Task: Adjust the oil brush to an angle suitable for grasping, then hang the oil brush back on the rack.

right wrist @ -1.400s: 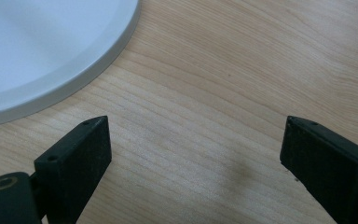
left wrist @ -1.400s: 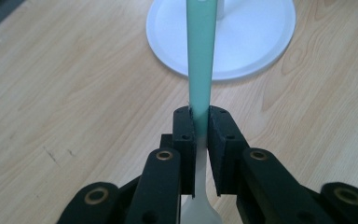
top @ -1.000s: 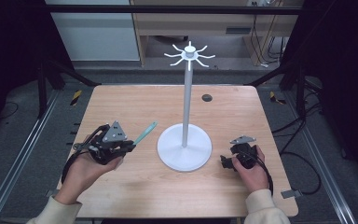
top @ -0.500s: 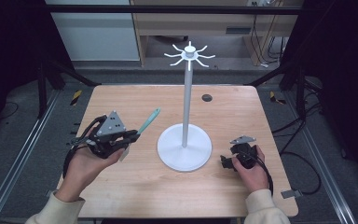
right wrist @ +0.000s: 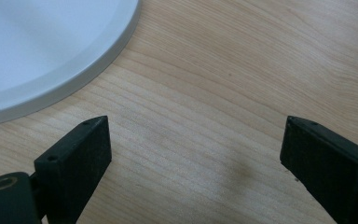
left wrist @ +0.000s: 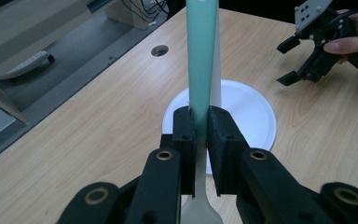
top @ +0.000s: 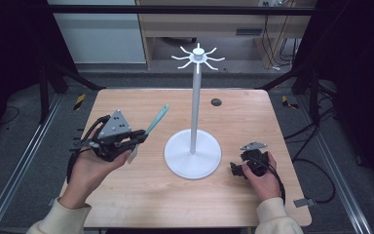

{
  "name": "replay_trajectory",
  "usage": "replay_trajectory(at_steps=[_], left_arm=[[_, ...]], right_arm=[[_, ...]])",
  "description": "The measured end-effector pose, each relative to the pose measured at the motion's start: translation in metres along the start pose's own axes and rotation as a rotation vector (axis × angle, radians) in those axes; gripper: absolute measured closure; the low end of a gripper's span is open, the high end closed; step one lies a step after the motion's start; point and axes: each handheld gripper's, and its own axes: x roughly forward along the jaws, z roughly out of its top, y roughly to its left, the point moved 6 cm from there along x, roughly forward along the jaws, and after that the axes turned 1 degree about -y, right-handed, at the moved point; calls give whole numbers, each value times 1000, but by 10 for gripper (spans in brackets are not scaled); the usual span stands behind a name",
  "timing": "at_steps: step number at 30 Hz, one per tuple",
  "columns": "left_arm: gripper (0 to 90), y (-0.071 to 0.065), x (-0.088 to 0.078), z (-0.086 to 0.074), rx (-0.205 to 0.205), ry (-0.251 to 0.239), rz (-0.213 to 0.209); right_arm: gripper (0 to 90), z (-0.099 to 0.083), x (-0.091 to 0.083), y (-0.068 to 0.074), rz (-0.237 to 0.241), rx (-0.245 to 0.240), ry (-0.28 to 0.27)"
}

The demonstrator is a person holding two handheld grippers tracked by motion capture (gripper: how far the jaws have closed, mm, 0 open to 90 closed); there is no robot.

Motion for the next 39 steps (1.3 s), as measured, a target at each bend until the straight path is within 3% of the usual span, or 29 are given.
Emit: replay_trajectory(at_steps=[17, 39], left_arm=[[817, 0, -11, 25, 2, -55, 12], [817, 9, -16, 58, 7, -75, 41]], right_arm=[[93, 0, 0, 0, 2, 3, -4], [93, 0, -1, -1, 1, 2, -2]])
